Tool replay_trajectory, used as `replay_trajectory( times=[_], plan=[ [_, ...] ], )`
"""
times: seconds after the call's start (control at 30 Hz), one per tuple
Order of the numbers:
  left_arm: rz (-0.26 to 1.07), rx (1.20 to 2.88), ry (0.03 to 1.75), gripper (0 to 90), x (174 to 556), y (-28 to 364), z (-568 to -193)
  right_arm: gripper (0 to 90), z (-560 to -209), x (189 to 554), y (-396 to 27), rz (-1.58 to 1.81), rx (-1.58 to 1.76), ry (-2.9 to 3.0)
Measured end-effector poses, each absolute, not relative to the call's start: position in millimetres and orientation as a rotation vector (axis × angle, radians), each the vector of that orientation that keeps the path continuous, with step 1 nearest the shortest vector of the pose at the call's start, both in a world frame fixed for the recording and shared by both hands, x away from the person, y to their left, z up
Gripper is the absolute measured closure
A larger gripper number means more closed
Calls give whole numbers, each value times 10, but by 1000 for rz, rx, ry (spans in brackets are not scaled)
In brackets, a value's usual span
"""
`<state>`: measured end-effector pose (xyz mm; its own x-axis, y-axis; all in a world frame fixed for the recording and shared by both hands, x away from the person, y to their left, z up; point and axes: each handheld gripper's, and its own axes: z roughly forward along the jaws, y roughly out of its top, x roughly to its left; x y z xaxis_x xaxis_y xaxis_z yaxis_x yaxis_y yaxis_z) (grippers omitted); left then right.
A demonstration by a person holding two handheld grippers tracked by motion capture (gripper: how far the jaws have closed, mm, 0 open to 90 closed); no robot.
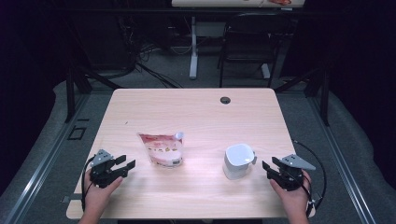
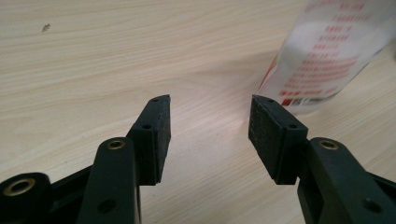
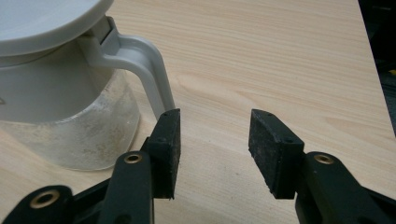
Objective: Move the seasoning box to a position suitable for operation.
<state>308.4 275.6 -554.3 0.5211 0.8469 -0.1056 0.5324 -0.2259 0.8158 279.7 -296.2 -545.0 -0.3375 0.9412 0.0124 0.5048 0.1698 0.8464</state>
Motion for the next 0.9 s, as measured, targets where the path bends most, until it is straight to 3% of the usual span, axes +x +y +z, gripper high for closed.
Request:
replay_trajectory(
  times=[0.13, 0.4, 0.57, 0.77, 0.9],
  plan=[
    [447, 1922, 1139, 472, 3056, 2707, -5551, 553, -5437, 2792, -2984, 1100, 1352, 1914],
    [402, 1961, 1077, 576, 3034, 2633, -5543, 522, -5438, 2809, -2825, 1082, 1249, 1987],
    [422, 1964, 1060, 574, 3022, 2643, -5526, 609, -5430, 2832, -2742, 1101, 1219, 2010],
    [435, 1971, 1069, 575, 2972, 2684, -5517, 630, -5462, 2919, -2670, 1046, 1196, 2032],
    [436, 1955, 1073, 583, 2969, 2707, -5509, 691, -5472, 2950, -2632, 1037, 1176, 2031]
  ],
)
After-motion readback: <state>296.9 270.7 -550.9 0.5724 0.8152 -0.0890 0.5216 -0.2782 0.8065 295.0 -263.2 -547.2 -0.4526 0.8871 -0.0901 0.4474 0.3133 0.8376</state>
